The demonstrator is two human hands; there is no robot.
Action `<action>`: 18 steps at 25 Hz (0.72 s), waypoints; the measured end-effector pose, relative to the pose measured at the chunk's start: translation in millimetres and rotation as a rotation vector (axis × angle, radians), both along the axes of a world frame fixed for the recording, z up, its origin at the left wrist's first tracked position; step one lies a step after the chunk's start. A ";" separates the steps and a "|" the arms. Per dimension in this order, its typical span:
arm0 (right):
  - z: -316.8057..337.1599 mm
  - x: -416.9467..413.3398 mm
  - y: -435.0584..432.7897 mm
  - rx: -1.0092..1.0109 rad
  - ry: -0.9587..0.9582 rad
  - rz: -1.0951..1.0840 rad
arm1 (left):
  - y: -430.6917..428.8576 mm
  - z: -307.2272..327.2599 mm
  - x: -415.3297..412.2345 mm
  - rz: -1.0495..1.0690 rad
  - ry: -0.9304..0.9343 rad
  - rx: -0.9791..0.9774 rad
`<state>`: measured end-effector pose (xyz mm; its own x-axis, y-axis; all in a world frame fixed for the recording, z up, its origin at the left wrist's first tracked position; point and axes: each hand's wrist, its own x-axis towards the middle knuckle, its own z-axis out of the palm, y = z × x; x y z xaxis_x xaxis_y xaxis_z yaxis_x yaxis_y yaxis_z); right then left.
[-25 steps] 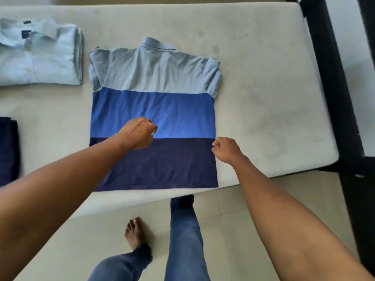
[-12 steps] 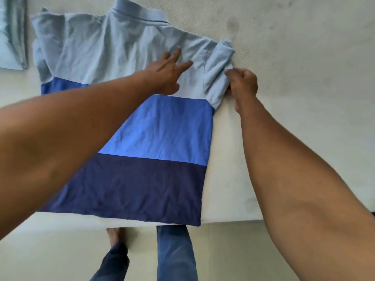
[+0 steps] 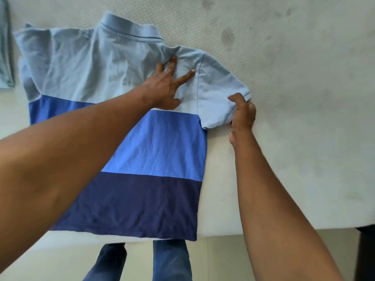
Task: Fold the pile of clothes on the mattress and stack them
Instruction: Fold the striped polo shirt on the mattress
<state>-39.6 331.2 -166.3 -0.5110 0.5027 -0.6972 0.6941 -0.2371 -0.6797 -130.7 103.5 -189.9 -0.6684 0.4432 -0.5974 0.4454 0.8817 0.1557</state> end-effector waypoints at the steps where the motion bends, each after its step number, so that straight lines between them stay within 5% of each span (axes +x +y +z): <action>1: -0.7 -1.4 2.3 -0.079 0.005 0.026 | 0.4 2.0 -0.3 -0.004 -0.010 -0.004; 4: -3.9 1.2 11.0 -0.140 0.049 0.053 | 0.2 11.3 1.9 0.050 -0.014 0.035; 6: -8.4 7.0 9.7 -0.074 0.146 0.021 | -9.4 20.1 12.9 0.244 0.088 0.235; 10: -9.6 20.6 -4.8 0.405 0.104 0.137 | -36.4 31.8 68.5 0.636 0.384 0.639; 14: 15.5 15.9 -22.2 0.766 0.065 0.378 | -59.1 38.7 90.3 0.702 0.213 0.740; 18: 50.4 -0.7 -84.9 1.074 0.150 0.760 | -61.3 39.5 82.7 1.143 -0.178 0.906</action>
<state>-40.3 246.2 -115.9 -0.9456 0.3219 -0.0472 0.3162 0.8754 -0.3655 -48.0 42.1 -150.4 -0.8544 -0.0048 -0.5195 -0.4957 0.3074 0.8123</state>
